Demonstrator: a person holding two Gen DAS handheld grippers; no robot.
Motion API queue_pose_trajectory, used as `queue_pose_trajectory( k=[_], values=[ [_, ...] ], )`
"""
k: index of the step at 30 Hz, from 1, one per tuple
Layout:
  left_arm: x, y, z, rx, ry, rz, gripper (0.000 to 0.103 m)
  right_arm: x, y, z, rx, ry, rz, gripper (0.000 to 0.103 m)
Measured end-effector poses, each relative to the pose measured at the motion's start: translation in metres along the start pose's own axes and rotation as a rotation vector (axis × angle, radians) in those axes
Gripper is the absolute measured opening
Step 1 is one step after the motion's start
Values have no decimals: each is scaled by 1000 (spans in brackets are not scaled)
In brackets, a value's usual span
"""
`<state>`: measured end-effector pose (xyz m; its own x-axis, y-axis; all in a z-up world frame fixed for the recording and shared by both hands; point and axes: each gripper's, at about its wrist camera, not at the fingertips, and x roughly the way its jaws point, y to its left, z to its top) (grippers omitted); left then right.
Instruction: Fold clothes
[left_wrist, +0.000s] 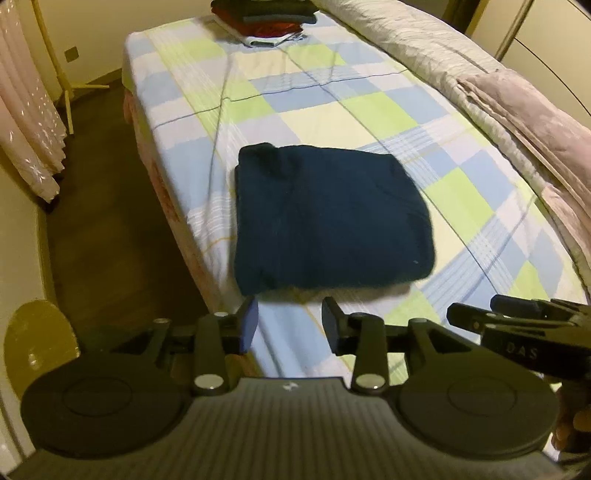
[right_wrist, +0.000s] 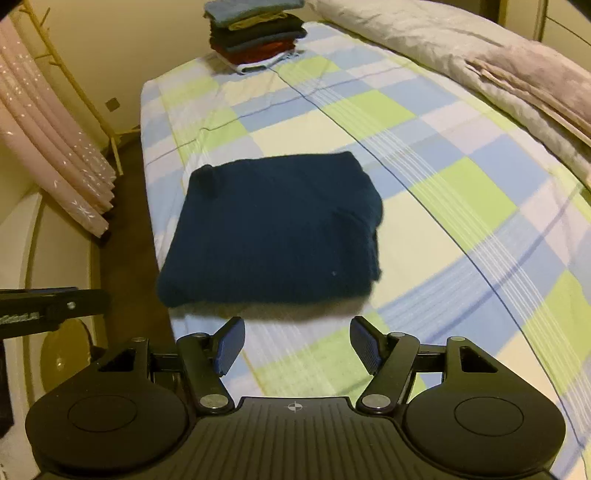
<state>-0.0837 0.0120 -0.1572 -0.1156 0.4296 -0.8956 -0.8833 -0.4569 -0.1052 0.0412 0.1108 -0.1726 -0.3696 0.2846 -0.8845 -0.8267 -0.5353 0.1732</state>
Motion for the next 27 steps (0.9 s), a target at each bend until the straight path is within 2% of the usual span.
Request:
queue_pose_trajectory(
  k=[5, 11, 27],
  values=[
    [-30, -14, -8, 26, -16, 13, 39, -30, 4, -8, 6, 11, -12, 67],
    [-48, -24, -18, 43, -24, 30, 40, -43, 10, -21, -20, 54, -27, 66],
    [-77, -27, -30, 62, -70, 83, 43, -69, 19, -23, -52, 14, -22, 66]
  ],
)
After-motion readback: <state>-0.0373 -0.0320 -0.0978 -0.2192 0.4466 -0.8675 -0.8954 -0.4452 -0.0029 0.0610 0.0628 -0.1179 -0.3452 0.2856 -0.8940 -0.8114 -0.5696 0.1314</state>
